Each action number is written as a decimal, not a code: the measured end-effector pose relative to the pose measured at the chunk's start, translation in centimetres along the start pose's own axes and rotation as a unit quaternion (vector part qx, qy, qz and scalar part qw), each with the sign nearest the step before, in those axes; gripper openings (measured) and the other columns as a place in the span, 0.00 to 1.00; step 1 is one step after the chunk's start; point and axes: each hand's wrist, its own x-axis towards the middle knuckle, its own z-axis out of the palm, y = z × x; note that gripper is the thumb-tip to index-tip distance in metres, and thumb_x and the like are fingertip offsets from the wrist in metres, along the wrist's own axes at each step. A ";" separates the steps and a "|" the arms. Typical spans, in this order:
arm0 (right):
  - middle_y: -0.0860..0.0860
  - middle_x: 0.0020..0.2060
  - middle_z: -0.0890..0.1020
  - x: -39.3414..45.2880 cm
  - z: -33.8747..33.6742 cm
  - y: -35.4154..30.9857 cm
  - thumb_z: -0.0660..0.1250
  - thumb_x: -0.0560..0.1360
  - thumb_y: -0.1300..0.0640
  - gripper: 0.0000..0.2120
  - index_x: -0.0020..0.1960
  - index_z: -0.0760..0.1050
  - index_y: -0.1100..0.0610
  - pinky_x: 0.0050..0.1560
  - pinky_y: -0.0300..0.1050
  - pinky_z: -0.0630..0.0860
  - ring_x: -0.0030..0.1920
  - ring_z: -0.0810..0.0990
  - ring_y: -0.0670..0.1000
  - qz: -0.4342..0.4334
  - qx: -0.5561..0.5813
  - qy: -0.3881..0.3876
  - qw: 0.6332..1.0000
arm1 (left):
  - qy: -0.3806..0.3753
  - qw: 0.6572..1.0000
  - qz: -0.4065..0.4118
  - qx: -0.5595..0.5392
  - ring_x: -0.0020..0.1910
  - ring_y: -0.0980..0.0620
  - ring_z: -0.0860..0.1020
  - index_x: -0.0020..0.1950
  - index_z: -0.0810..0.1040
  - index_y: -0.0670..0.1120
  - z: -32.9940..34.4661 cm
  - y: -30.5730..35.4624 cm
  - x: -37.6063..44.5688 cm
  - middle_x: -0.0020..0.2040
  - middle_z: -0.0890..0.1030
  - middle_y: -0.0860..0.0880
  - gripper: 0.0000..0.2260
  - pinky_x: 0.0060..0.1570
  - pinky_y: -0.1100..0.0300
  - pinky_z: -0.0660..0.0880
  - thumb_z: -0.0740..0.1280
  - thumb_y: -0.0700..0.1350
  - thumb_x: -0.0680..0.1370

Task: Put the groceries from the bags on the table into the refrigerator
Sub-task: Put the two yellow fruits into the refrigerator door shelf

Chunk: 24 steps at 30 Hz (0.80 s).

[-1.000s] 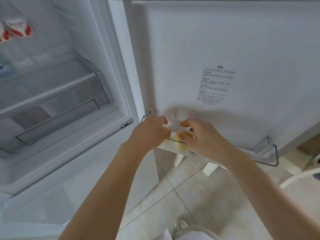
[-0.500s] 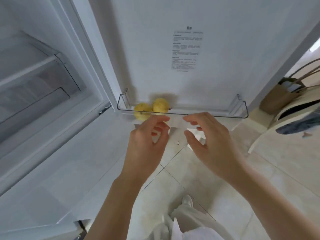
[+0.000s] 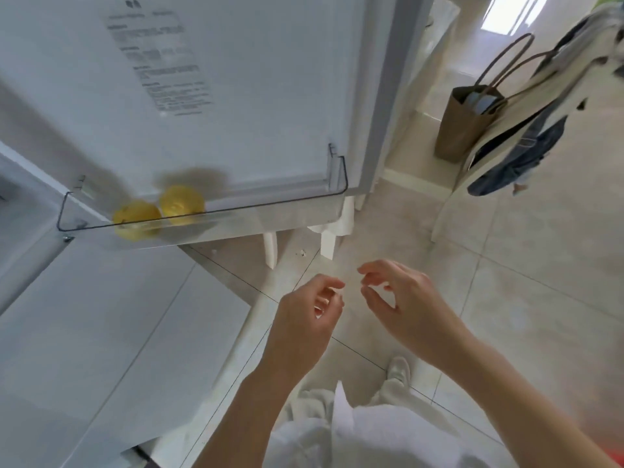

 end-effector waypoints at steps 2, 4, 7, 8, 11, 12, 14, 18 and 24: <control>0.45 0.48 0.81 -0.5 -1.6 2.7 0.66 0.77 0.56 0.10 0.58 0.76 0.55 0.50 0.33 0.74 0.47 0.77 0.39 0.019 -0.003 -0.003 1.000 | -0.018 1.000 -0.008 0.008 0.43 0.62 0.79 0.52 0.80 0.53 2.7 0.9 1.2 0.43 0.83 0.58 0.06 0.44 0.69 0.76 0.65 0.44 0.79; 0.45 0.49 0.81 -0.8 -3.6 5.6 0.66 0.77 0.56 0.10 0.59 0.76 0.55 0.51 0.36 0.75 0.48 0.78 0.40 0.033 -0.007 -0.015 0.999 | -0.020 0.999 -0.022 0.015 0.42 0.62 0.79 0.52 0.80 0.53 5.6 2.0 2.7 0.42 0.83 0.58 0.06 0.43 0.68 0.77 0.65 0.44 0.79; 0.46 0.50 0.81 -0.7 -6.7 10.2 0.65 0.78 0.56 0.11 0.59 0.76 0.55 0.51 0.33 0.74 0.49 0.78 0.41 0.045 -0.019 -0.035 0.998 | -0.013 0.999 -0.040 0.023 0.41 0.62 0.80 0.51 0.79 0.54 9.8 3.8 5.3 0.41 0.83 0.57 0.06 0.45 0.62 0.78 0.66 0.44 0.78; 0.46 0.50 0.81 -0.5 -7.8 11.7 0.65 0.78 0.56 0.11 0.60 0.75 0.54 0.51 0.31 0.72 0.49 0.78 0.41 0.048 -0.022 -0.040 0.998 | -0.013 0.998 -0.045 0.028 0.41 0.62 0.80 0.50 0.79 0.55 11.0 4.4 6.3 0.41 0.83 0.57 0.06 0.46 0.60 0.79 0.66 0.44 0.78; 0.45 0.51 0.80 0.7 -10.9 15.9 0.64 0.78 0.55 0.12 0.61 0.74 0.54 0.52 0.32 0.72 0.50 0.78 0.42 0.059 -0.024 -0.052 0.997 | -0.005 0.997 -0.061 0.038 0.41 0.62 0.80 0.51 0.79 0.55 14.3 6.4 9.4 0.41 0.83 0.56 0.06 0.47 0.57 0.79 0.66 0.44 0.78; 0.45 0.52 0.80 1.3 -11.7 17.1 0.63 0.79 0.54 0.12 0.62 0.73 0.53 0.53 0.34 0.73 0.51 0.78 0.42 0.060 -0.026 -0.055 0.996 | -0.001 0.997 -0.064 0.041 0.42 0.62 0.80 0.51 0.79 0.54 15.2 7.0 10.5 0.41 0.83 0.56 0.06 0.48 0.57 0.79 0.66 0.44 0.78; 0.44 0.53 0.79 2.8 -13.2 19.4 0.62 0.79 0.53 0.14 0.64 0.71 0.52 0.55 0.36 0.74 0.53 0.77 0.43 0.063 -0.030 -0.065 0.995 | 0.005 0.997 -0.066 0.050 0.42 0.62 0.80 0.52 0.80 0.53 16.8 8.0 12.6 0.41 0.83 0.55 0.06 0.48 0.56 0.79 0.66 0.44 0.78; 0.46 0.54 0.78 7.1 -15.1 23.4 0.62 0.79 0.53 0.15 0.65 0.70 0.53 0.56 0.40 0.74 0.55 0.77 0.45 0.067 -0.027 -0.069 0.995 | 0.010 0.995 -0.068 0.071 0.44 0.59 0.80 0.53 0.79 0.52 18.8 9.3 16.9 0.42 0.82 0.54 0.06 0.49 0.54 0.79 0.65 0.44 0.78; 0.46 0.56 0.77 16.7 -16.4 26.8 0.62 0.79 0.53 0.16 0.66 0.69 0.52 0.58 0.43 0.73 0.57 0.76 0.47 0.044 -0.030 -0.069 0.996 | 0.060 0.991 -0.071 0.097 0.51 0.58 0.78 0.58 0.78 0.50 19.9 9.6 25.2 0.49 0.82 0.57 0.09 0.51 0.56 0.76 0.64 0.44 0.79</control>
